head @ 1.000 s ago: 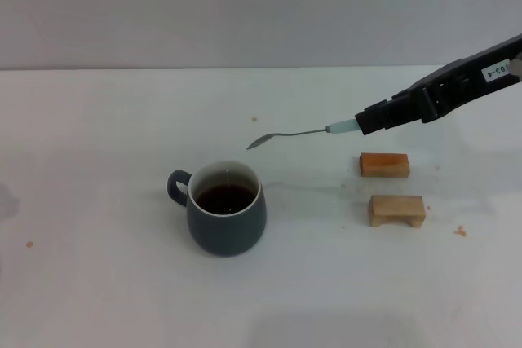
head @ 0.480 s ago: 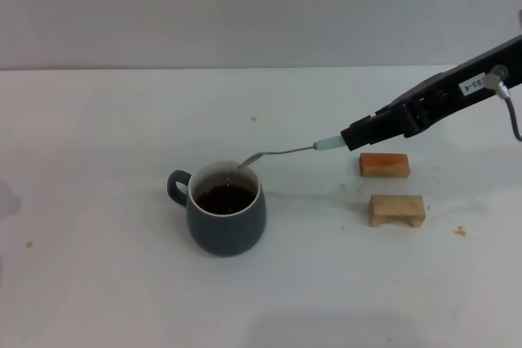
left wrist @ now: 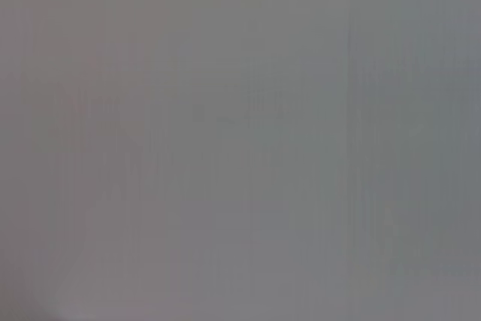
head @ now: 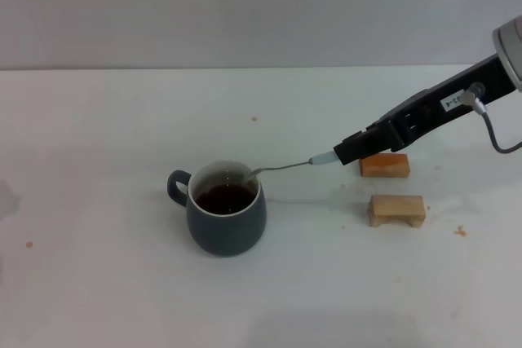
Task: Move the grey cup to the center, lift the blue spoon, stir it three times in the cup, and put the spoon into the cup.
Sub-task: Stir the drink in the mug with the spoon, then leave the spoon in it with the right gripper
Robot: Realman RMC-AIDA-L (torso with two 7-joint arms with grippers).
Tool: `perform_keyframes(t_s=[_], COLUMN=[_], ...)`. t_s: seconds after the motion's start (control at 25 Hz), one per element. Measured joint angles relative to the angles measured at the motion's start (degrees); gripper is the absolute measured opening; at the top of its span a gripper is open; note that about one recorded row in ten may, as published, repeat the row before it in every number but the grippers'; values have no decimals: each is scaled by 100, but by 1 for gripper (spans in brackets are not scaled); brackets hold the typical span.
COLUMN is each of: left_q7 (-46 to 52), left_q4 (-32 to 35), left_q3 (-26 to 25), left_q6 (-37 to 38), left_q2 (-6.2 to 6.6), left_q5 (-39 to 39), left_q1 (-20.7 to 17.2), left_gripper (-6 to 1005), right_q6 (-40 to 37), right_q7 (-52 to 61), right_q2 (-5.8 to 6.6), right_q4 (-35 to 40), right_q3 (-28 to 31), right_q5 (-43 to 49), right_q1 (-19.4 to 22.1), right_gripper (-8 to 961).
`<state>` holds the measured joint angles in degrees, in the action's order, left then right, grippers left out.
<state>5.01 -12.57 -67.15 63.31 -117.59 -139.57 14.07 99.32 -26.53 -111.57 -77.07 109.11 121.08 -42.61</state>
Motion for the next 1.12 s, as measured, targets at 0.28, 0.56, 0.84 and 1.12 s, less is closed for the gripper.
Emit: perform_keyframes(t_s=[0.28,0.56,0.84,1.12], left_q7=[0,0,0,0], left_q4=[0,0,0,6], left_q3=[-24,-42,-44,-57], left_q6=[22,54,68,68], left_q2=[0,0,0,0], left_q5=[-1,-6,0,0], left_q1=[-1,-7,-28,-27], left_gripper=[0,1,1,0], right_q6=[-140,-308,-466,-596], right_q7=[-193,-327,-348,-409], right_q2=[-49,-181,-235,-242], right_q4=[374,622,733,861], right_q3=[-133,-436,-655,-612], right_q5=[28,78,92,67], right_q1=[-107,-254,-392,-485], right_gripper=[158,159,159,158])
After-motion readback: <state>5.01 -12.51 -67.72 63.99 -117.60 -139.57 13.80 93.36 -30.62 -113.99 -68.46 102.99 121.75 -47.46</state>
